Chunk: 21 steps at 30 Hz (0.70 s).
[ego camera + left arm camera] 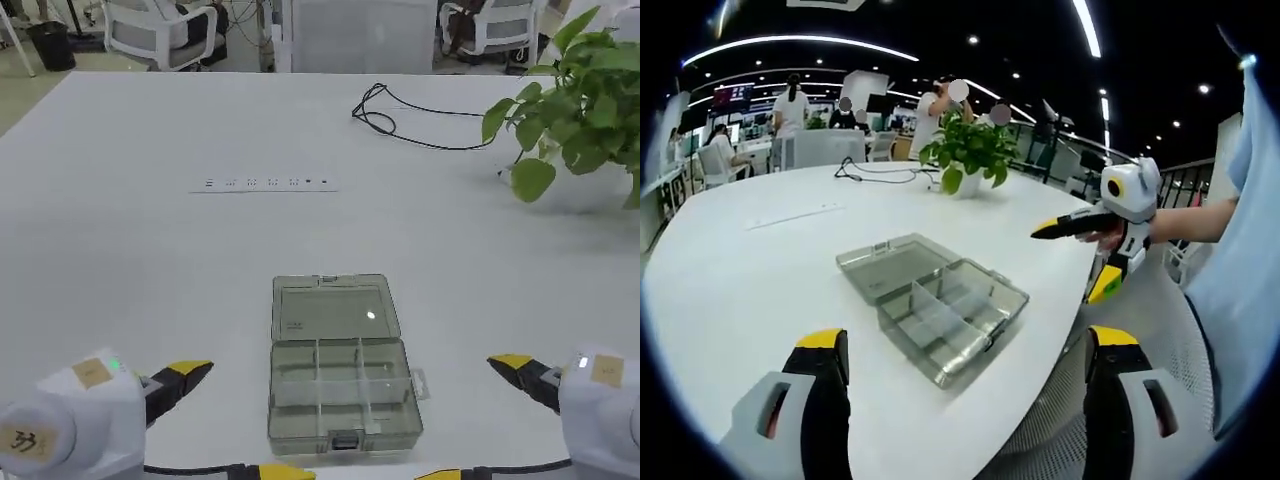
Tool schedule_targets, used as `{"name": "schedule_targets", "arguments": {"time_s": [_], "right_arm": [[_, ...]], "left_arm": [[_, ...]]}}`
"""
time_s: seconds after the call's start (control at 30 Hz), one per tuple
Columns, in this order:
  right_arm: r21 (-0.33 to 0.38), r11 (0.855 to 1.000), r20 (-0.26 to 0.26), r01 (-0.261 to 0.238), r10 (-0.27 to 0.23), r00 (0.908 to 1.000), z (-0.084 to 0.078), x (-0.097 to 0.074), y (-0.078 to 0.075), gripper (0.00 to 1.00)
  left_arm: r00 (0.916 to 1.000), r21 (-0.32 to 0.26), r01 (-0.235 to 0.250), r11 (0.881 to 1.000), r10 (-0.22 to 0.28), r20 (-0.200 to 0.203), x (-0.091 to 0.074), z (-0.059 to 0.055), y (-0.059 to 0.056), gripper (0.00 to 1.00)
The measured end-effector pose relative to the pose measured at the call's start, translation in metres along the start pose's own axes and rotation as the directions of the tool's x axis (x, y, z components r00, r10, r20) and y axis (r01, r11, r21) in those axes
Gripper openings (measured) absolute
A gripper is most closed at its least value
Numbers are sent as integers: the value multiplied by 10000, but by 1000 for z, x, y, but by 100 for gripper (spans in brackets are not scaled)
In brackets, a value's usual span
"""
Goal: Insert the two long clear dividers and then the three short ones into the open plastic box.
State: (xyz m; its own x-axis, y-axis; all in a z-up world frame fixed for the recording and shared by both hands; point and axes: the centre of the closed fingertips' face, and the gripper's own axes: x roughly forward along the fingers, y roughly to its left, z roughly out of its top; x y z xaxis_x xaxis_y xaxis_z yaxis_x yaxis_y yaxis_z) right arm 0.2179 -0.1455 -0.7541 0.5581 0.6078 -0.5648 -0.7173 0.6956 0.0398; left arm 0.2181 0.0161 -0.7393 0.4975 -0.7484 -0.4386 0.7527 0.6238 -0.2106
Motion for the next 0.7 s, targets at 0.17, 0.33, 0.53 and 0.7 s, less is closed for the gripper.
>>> {"name": "schedule_targets", "arguments": {"time_s": [0.17, 0.33, 0.53, 0.7], "right_arm": [[182, 9994, 423, 303, -310, 9986, 2, -5, 0, 100], [163, 9979, 395, 630, -636, 9972, -4, -3, -1, 100], [305, 9973, 458, 672, -686, 9966, -4, -6, -1, 100], [133, 9953, 648, 964, -970, 9932, -4, -1, -6, 100]], "left_arm": [[10000, 31, 16, 10000, -16, -5, 0, -1, -3, 100], [9998, -157, -117, 9998, 120, 168, 1, -2, -5, 100], [9998, -145, -174, 9997, 176, 126, -1, -6, -7, 100], [9978, -179, -568, 9982, 574, 330, -4, -7, 0, 100]]}}
